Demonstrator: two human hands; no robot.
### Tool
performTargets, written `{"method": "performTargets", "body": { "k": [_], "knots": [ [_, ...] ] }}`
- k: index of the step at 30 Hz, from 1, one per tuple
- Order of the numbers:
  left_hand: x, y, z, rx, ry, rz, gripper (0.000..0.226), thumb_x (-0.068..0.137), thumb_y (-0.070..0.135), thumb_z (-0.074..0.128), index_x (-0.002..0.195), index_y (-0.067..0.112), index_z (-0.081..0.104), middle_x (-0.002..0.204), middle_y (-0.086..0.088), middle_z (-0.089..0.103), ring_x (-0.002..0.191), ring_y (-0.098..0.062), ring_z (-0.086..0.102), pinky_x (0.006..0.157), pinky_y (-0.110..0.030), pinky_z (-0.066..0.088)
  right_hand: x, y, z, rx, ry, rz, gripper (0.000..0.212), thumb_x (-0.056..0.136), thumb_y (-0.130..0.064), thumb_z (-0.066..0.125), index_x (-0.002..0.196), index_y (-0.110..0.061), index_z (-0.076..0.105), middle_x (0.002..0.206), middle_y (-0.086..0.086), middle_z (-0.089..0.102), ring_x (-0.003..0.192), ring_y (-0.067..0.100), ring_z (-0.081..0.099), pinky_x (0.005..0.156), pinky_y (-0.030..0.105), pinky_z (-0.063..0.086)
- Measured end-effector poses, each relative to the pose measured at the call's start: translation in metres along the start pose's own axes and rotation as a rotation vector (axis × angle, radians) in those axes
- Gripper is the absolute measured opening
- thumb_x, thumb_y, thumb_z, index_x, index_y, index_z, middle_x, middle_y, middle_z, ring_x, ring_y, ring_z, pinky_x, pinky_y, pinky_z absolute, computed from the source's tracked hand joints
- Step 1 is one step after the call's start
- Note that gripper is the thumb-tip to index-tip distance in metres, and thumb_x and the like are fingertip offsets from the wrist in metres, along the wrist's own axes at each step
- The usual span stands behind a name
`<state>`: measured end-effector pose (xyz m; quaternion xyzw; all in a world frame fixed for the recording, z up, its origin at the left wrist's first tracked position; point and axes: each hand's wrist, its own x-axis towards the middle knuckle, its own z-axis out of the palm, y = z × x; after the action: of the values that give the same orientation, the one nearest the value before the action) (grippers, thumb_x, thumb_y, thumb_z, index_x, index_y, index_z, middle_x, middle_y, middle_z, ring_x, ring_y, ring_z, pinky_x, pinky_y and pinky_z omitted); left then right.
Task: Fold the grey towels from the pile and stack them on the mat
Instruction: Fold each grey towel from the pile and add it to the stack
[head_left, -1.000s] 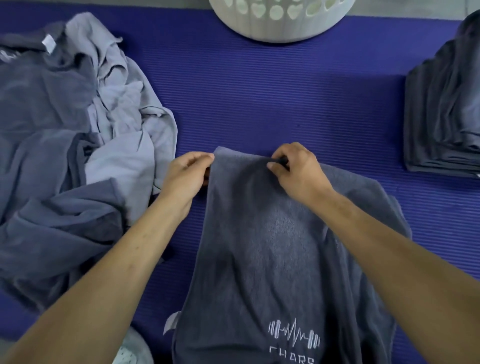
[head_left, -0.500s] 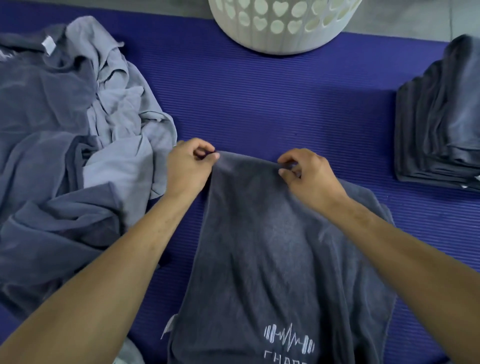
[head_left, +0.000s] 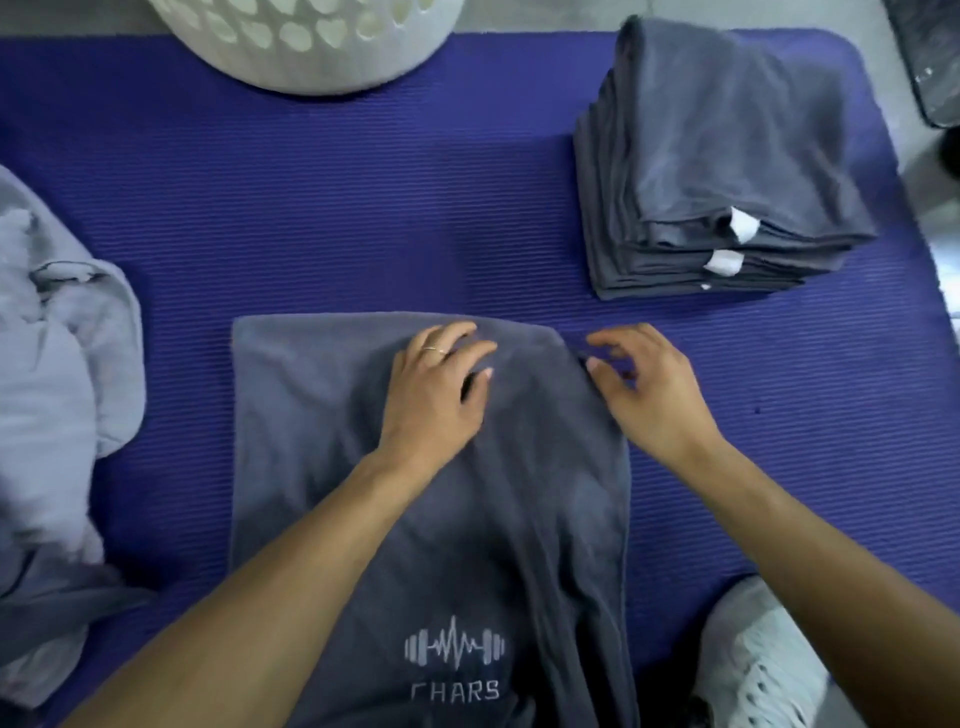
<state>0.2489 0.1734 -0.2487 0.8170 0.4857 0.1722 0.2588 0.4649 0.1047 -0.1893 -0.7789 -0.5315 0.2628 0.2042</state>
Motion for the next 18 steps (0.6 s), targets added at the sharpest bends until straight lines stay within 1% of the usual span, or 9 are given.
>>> {"method": "performTargets", "body": {
  "k": [1,3,6,8,10,12,15,16,18],
  "knots": [
    [-0.003,-0.001,0.006,0.076,0.016,0.025,0.031,0.094,0.027,0.054,0.121,0.020,0.069,0.137,-0.002,0.057,0.124,-0.024,0.050,0.101,-0.041,0.040,0.001,0.004,0.001,0.011,-0.007,0.031,0.029,0.094,-0.020,0.063,0.122,-0.014,0.065,0.112,-0.006,0.058,0.104,0.011,0.058,0.089,0.020,0.046],
    [-0.008,-0.005,0.011,0.189,0.036,0.076,0.036,0.095,0.028,0.047,0.124,0.018,0.067,0.141,-0.005,0.055,0.126,-0.030,0.050,0.102,-0.043,0.038,0.007,0.007,0.002,0.042,-0.063,0.079,0.035,0.094,-0.025,0.062,0.128,-0.016,0.062,0.115,-0.003,0.058,0.103,0.011,0.058,0.089,0.019,0.043],
    [-0.007,-0.005,0.012,0.270,0.011,0.088,0.040,0.096,0.028,0.043,0.127,0.017,0.065,0.144,-0.007,0.053,0.127,-0.031,0.047,0.104,-0.043,0.033,0.019,0.008,-0.005,0.113,-0.203,0.171,0.035,0.094,-0.032,0.063,0.127,-0.019,0.061,0.102,-0.005,0.063,0.097,0.010,0.059,0.082,0.018,0.041],
    [-0.009,-0.001,0.011,0.311,-0.017,0.068,0.042,0.097,0.030,0.040,0.131,0.018,0.062,0.146,-0.007,0.050,0.131,-0.030,0.043,0.105,-0.045,0.032,0.026,0.009,-0.010,0.148,-0.311,0.199,0.024,0.093,-0.030,0.065,0.116,-0.020,0.066,0.088,-0.010,0.066,0.085,0.007,0.060,0.070,0.015,0.043],
    [-0.010,0.001,0.010,0.327,-0.039,0.054,0.044,0.097,0.030,0.038,0.133,0.018,0.060,0.148,-0.007,0.047,0.133,-0.030,0.041,0.106,-0.047,0.033,0.030,0.011,-0.011,0.147,-0.351,0.205,0.008,0.092,-0.025,0.066,0.096,-0.019,0.068,0.078,-0.013,0.065,0.073,0.004,0.059,0.058,0.009,0.040],
    [-0.009,0.002,0.010,0.333,-0.045,0.049,0.044,0.097,0.031,0.037,0.134,0.018,0.058,0.149,-0.008,0.047,0.133,-0.030,0.041,0.106,-0.049,0.035,0.030,0.013,-0.012,0.200,-0.222,0.242,0.013,0.094,-0.023,0.063,0.083,-0.016,0.065,0.071,-0.009,0.062,0.064,0.005,0.055,0.049,0.009,0.037],
    [-0.009,0.004,0.010,0.350,-0.031,0.046,0.045,0.097,0.031,0.037,0.134,0.018,0.059,0.148,-0.008,0.047,0.133,-0.030,0.041,0.106,-0.049,0.034,0.019,0.024,-0.017,0.435,0.125,0.405,0.017,0.096,-0.024,0.061,0.083,-0.014,0.062,0.073,-0.005,0.062,0.064,0.005,0.054,0.049,0.009,0.038],
    [-0.009,0.004,0.011,0.355,-0.026,0.045,0.045,0.096,0.030,0.037,0.135,0.018,0.059,0.148,-0.008,0.047,0.132,-0.030,0.041,0.106,-0.049,0.034,0.013,0.027,-0.018,0.488,0.170,0.434,0.016,0.095,-0.026,0.063,0.082,-0.017,0.062,0.074,-0.007,0.062,0.065,0.003,0.055,0.050,0.008,0.038],
    [-0.009,0.005,0.011,0.359,-0.016,0.046,0.046,0.096,0.030,0.038,0.135,0.018,0.058,0.148,-0.008,0.047,0.132,-0.030,0.040,0.106,-0.049,0.034,0.003,0.031,-0.016,0.520,0.121,0.440,0.014,0.093,-0.027,0.066,0.080,-0.021,0.062,0.074,-0.010,0.063,0.067,0.002,0.057,0.056,0.009,0.041]
  ]
}}
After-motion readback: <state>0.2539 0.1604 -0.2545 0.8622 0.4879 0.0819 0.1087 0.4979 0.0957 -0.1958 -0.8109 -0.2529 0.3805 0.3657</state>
